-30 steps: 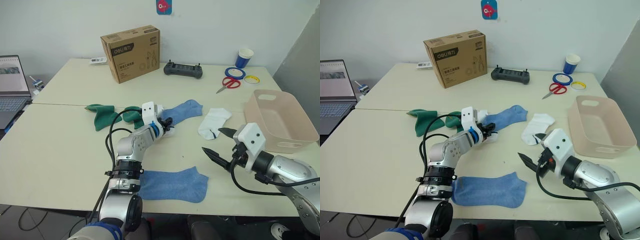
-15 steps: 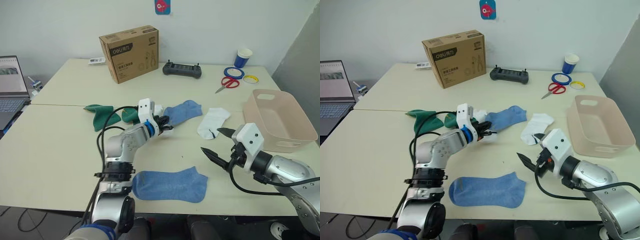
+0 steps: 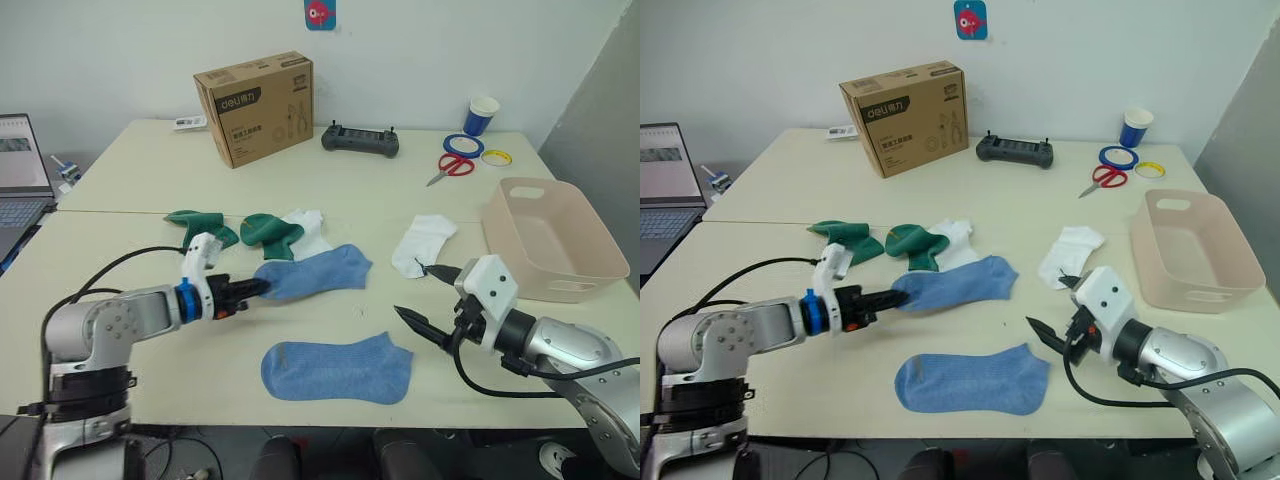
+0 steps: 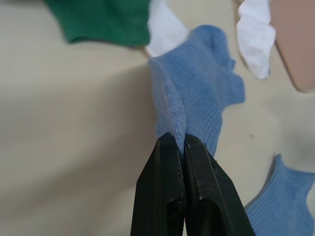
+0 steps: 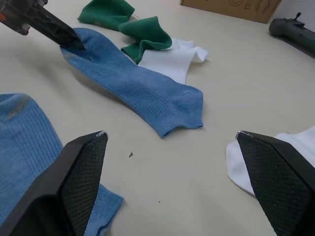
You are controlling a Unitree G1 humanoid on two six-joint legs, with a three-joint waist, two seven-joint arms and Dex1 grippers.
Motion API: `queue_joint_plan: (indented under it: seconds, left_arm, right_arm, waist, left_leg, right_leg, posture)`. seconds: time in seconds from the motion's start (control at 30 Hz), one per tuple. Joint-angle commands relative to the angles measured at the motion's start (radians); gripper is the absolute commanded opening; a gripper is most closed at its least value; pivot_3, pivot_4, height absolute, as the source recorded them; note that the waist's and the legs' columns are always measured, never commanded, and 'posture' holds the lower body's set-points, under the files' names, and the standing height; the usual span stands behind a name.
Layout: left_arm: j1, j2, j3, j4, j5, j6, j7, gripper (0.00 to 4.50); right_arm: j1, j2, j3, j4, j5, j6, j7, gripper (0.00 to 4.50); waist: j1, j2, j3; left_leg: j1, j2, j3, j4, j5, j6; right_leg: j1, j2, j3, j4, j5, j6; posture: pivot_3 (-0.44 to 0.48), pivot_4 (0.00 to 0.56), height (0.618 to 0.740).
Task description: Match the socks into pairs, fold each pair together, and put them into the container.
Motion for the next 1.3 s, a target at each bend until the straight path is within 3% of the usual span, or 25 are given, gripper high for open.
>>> queue_joint_plan:
  seconds: [0.03,0.13,0.43,0.53,0.67,0.93,1.03,1.3]
  left_arm:
    - [0.018,0.012,-0.045,0.003,0.042,-0.090,-0.039,0.02]
    - [0.032,0.011,-0.068,0.029,0.077,-0.143,-0.049,0.02]
    - [0.082,0.009,-0.062,0.064,0.152,-0.323,-0.072,0.02]
    - [0.113,0.041,-0.081,0.053,0.185,-0.394,-0.122,0.61]
    - [0.135,0.089,-0.085,0.068,0.260,-0.516,-0.146,1.86]
    - [0.189,0.267,-0.201,0.080,0.447,-1.043,-0.500,4.45]
    - [0.137,0.279,-0.299,0.168,0.593,-1.358,-0.565,4.49]
    - [-0.034,0.159,-0.395,0.472,0.760,-1.665,-0.477,4.49]
  right_arm:
    - [-0.046,-0.003,0.084,0.024,-0.060,-0.041,0.004,4.50]
    - [-0.076,-0.001,0.147,0.071,-0.116,-0.070,0.002,4.50]
    - [-0.061,0.012,0.175,0.085,-0.149,-0.087,0.013,4.50]
    - [-0.056,0.016,0.180,0.083,-0.154,-0.088,0.012,4.50]
    - [-0.056,0.030,0.185,0.080,-0.160,-0.082,0.004,4.50]
    - [-0.048,0.046,0.189,0.083,-0.175,-0.085,0.011,4.50]
    - [-0.063,0.054,0.197,0.098,-0.181,-0.091,0.016,4.50]
    - [-0.073,0.060,0.208,0.108,-0.200,-0.097,0.020,4.50]
  waist:
    - [0.003,0.000,0.000]
    - [0.003,0.000,0.000]
    - [0.010,0.000,0.000]
    - [0.006,0.000,0.000]
    - [0.006,0.000,0.000]
    - [0.012,0.001,0.000]
    - [0.020,0.001,0.001]
    - [0.020,0.001,0.000]
  left_leg:
    - [0.000,0.000,0.000,0.000,0.000,0.000]
    - [0.000,0.000,0.001,0.000,0.000,0.000]
    - [-0.001,0.000,0.000,-0.001,0.000,0.000]
    - [0.000,0.001,0.001,-0.001,0.000,0.000]
    - [0.000,0.001,0.000,-0.001,0.000,0.000]
    - [0.000,0.001,0.002,-0.001,0.000,0.000]
    - [0.000,0.001,0.002,-0.001,0.000,0.000]
    - [-0.001,0.001,0.002,-0.001,0.000,0.000]
  right_leg:
    - [0.000,0.000,0.000,0.000,0.000,0.000]
    - [0.000,0.000,0.000,0.000,0.000,0.000]
    - [-0.001,0.000,0.000,0.000,0.000,-0.001]
    - [-0.001,0.000,0.000,0.000,0.000,-0.001]
    - [-0.001,0.000,0.000,0.000,0.000,-0.001]
    - [-0.002,-0.001,0.000,-0.001,-0.001,-0.004]
    - [-0.001,-0.001,0.000,-0.001,-0.004,-0.009]
    - [-0.001,0.000,0.000,0.000,-0.001,-0.003]
  posture:
    - [0.000,0.150,0.723]
    - [0.000,0.150,0.723]
    - [0.000,0.150,0.723]
    - [0.000,0.150,0.723]
    - [0.000,0.150,0.723]
    - [0.000,0.150,0.723]
    - [0.000,0.150,0.723]
    - [0.000,0.150,0.723]
